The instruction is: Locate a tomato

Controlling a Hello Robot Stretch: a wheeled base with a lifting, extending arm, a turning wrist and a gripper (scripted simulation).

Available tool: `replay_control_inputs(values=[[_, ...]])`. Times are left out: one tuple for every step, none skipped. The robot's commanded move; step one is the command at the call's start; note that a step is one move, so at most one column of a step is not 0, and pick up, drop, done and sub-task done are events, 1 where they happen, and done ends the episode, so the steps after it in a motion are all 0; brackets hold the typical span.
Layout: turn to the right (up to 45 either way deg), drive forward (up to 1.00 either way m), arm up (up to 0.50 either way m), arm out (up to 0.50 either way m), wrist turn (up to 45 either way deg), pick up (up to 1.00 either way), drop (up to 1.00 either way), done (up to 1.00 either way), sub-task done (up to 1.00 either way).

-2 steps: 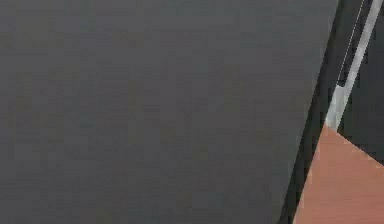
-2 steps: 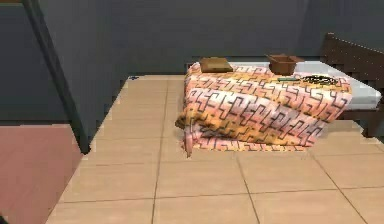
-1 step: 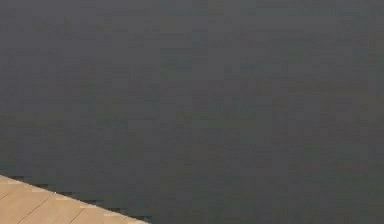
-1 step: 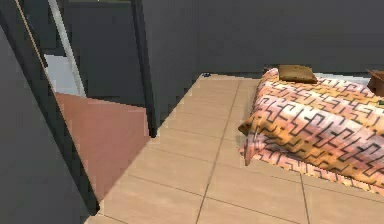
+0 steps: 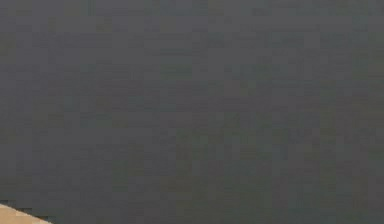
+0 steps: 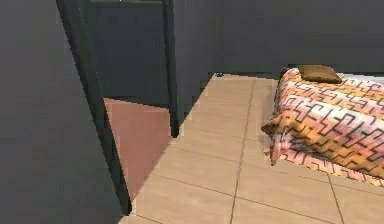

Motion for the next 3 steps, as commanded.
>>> replay_control_inputs(values=[[45.0, 0.00, 0.00, 0.00, 0.0, 0.00, 0.00, 0.00, 0.00], [45.0, 0.00, 0.00, 0.00, 0.0, 0.00, 0.00, 0.00, 0.00], [0.0, 1.00, 0.00, 0.00, 0.0, 0.00, 0.00, 0.00, 0.00]])
